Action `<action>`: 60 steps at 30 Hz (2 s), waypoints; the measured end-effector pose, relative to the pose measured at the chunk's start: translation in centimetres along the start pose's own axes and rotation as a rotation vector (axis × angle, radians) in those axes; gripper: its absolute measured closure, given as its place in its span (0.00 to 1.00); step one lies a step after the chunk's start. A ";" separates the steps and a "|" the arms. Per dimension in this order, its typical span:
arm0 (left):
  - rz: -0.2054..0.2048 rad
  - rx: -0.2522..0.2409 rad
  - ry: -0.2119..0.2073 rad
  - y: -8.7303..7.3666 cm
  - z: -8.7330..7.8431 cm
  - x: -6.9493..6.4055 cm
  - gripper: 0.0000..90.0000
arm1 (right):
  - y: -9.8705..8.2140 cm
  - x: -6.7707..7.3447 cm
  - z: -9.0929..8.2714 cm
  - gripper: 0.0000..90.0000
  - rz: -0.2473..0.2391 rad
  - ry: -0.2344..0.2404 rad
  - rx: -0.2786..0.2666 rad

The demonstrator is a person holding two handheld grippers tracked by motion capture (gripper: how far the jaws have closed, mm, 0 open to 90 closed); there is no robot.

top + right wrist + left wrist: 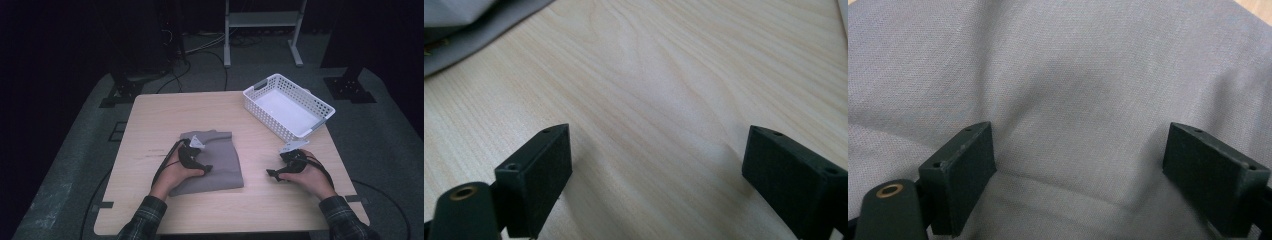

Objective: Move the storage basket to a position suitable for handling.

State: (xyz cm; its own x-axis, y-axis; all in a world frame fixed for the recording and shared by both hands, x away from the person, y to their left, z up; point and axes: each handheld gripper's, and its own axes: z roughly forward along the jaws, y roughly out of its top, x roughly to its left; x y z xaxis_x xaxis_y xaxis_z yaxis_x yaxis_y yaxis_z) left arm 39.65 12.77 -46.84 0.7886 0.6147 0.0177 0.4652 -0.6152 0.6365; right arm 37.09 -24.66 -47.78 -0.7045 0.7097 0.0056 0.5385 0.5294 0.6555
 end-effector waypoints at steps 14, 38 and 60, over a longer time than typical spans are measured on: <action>-0.014 -0.013 0.006 -3.7 -2.9 0.9 0.13 | 0.0 0.1 -0.1 0.13 0.009 -0.007 0.004; -0.039 -0.022 0.025 -8.7 -6.9 2.0 0.13 | 2.2 0.8 -2.6 0.36 -0.023 0.003 -0.043; -0.051 -0.041 0.038 -9.9 -7.7 1.9 0.13 | 6.0 -4.7 -7.1 0.72 0.059 -0.094 -0.189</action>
State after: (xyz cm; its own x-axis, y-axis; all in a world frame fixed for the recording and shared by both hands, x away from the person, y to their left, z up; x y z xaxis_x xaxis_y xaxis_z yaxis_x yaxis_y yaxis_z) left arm 33.46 23.86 -47.13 0.7481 0.6634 0.0133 0.4869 -0.5625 0.6682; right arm 40.35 -28.13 -38.54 -0.6233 0.7818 -0.0165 0.4754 0.3956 0.7858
